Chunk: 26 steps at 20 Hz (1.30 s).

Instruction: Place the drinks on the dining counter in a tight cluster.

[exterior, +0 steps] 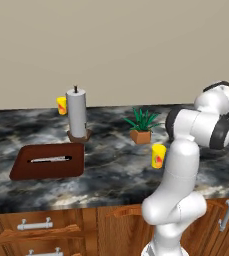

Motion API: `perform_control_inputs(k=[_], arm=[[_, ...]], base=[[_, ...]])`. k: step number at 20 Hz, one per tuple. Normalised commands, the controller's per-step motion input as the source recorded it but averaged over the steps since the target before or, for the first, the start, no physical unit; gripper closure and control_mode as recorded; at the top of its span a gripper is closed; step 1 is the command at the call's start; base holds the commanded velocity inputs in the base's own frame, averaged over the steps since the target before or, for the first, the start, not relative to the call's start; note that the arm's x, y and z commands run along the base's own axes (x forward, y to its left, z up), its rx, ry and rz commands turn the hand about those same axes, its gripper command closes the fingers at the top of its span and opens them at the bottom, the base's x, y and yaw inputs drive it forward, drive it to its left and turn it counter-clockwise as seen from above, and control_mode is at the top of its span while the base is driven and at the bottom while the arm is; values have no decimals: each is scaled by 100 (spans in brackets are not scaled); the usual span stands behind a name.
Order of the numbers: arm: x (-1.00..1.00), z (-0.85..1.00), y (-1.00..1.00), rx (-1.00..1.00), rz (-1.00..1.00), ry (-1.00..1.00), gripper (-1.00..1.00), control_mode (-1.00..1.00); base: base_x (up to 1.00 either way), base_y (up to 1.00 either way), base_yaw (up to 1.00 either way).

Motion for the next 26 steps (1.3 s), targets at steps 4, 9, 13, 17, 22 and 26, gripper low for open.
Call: perform_control_inputs(k=[4,9,13,17,22,26], arm=[[-1,-8,1,1,-7,-24,100,-100],[22,-28,7,0,-1,-8,100,-100],[4,-12,1,0,-1,0,100,-100],[0,-12,3,0,-3,0,100,-100],[-36,-31,17,9,0,-1,100,-100],[-46,-13,26,9,0,-11,100,-100]], base=[[0,0,0],[0,0,0],[0,0,0],[0,0,0],[0,0,0],[0,0,0]])
